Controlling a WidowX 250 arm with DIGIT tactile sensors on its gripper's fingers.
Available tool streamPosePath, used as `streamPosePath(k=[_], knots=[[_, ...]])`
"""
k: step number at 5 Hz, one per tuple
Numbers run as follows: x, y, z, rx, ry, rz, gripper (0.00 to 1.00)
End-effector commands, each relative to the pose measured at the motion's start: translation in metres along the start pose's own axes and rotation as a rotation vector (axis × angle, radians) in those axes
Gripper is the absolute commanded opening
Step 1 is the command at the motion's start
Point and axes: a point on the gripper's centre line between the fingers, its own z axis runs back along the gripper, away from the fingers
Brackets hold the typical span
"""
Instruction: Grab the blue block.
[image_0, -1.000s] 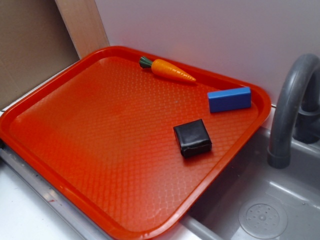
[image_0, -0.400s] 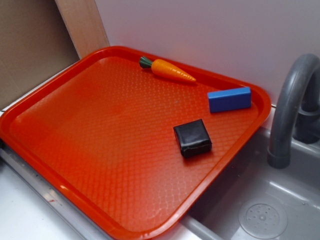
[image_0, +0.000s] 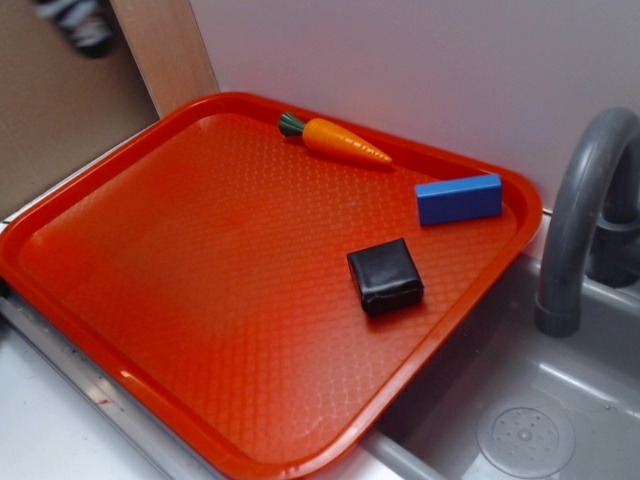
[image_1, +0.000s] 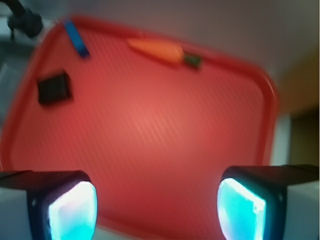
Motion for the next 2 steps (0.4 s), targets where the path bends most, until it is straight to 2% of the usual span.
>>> streamPosePath(k=[1,2], knots=[[0.067,-0.056,-0.019,-0.014,-0.091,-0.077,1.0],[0.084,-0.077,-0.052,-0.01,-0.091,-0.112,1.0]])
